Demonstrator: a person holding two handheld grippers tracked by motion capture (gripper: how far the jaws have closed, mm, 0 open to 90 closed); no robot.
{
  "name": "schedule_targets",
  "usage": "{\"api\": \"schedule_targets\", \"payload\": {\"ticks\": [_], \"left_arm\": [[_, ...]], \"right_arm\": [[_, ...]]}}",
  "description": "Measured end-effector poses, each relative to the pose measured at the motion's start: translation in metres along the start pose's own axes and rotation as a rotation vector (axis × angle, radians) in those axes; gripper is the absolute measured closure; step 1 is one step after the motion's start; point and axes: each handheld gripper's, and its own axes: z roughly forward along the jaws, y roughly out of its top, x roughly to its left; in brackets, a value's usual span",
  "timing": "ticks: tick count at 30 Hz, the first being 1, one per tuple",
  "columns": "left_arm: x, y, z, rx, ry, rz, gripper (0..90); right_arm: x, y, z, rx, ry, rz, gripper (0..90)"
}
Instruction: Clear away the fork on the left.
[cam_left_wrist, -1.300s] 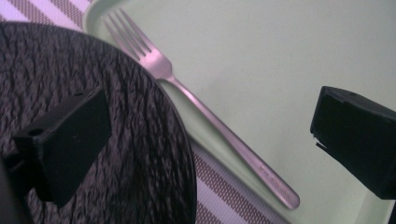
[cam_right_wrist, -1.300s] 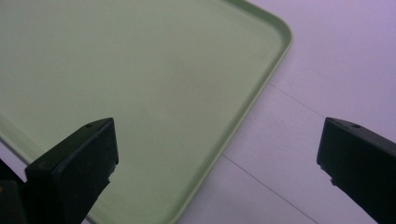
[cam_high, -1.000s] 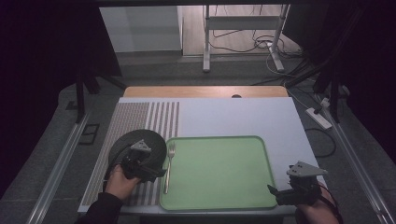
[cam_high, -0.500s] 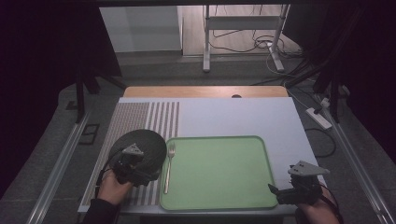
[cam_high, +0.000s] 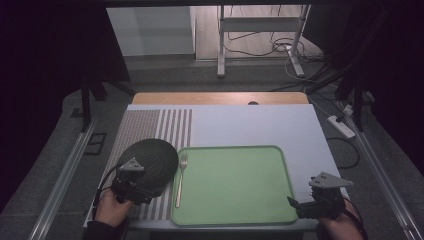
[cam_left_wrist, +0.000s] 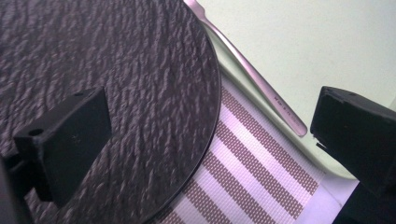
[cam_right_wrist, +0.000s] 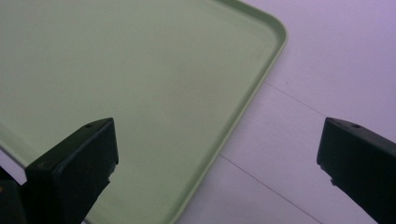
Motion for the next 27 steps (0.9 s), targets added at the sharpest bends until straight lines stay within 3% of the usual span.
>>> {"api": "schedule_targets", "payload": {"ticks": [18,27], "left_arm": [[0.003,-0.018,-0.019,-0.026,0.058,-0.030,0.0],[0.004,-0.021,-0.023,-0.047,0.049,-0.038,0.0]], "right_arm": [[0.000,0.000,0.000,0.002,0.001,-0.002,0.0],[0.001,0.000,0.001,0.011,0.000,-0.012,0.0]]}}
